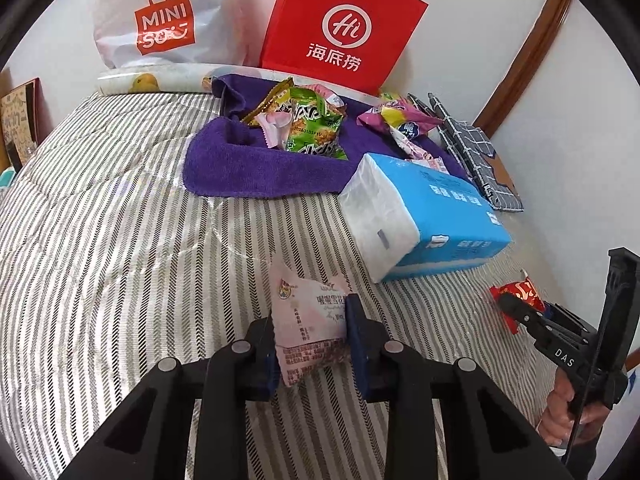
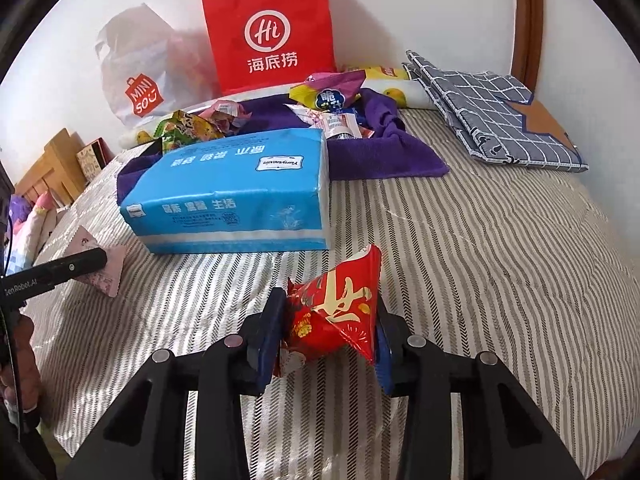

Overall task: Organize snacks
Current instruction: 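Lift the red packet and pink-white packet off the bed with both tools, then carry both packets over the purple towel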

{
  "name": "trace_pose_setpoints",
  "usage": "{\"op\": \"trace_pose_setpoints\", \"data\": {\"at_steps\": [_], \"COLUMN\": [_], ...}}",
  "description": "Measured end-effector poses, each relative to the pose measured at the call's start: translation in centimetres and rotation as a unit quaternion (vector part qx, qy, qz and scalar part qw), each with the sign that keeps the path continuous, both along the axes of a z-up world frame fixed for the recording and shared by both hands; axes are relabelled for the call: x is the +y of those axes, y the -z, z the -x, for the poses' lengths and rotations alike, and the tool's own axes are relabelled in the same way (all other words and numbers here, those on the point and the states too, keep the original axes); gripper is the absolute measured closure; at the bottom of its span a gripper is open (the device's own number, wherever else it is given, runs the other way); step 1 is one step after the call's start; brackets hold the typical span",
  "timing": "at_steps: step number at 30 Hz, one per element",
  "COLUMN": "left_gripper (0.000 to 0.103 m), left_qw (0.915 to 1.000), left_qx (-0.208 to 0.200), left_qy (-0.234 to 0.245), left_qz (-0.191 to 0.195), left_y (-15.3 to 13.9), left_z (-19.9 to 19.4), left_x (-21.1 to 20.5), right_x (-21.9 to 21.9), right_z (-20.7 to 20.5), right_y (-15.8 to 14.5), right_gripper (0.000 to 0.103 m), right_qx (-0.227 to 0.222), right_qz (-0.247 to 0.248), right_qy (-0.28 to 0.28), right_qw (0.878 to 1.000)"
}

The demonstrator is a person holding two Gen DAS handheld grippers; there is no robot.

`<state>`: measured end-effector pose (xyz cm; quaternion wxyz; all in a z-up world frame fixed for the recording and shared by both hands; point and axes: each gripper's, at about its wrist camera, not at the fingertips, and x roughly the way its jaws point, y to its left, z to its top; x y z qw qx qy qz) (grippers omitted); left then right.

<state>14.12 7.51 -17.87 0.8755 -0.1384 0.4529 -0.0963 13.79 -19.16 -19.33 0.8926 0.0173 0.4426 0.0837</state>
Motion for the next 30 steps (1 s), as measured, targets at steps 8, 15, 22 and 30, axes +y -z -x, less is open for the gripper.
{"op": "trace_pose_setpoints", "data": {"at_steps": [8,15,22,30], "left_gripper": [0.076,0.076,0.076,0.076], "left_qw": [0.9996,0.9984,0.9967,0.9952], "left_qx": [-0.016,-0.036,-0.054,-0.074], "left_qy": [0.012,0.031,0.052,0.060], "left_qz": [0.019,0.030,0.030,0.024], "left_y": [-2.3,-5.3,-8.4,-10.8], "left_z": [0.9,0.7,-0.7,-2.3], "left_x": [-0.2,-1.9,-4.0,-5.7], "right_x": [0.4,0.6,0.6,0.7], "right_z": [0.8,1.1,0.4,-0.9], "right_y": [-3.2,-6.4,-9.2,-11.5], "right_gripper": [0.063,0.063,0.063,0.063], "right_qx": [-0.027,-0.045,-0.065,-0.087], "right_qz": [0.004,0.001,0.003,0.001], "right_qy": [-0.001,0.001,0.004,-0.007], "right_qw": [1.000,0.999,0.998,0.996]}}
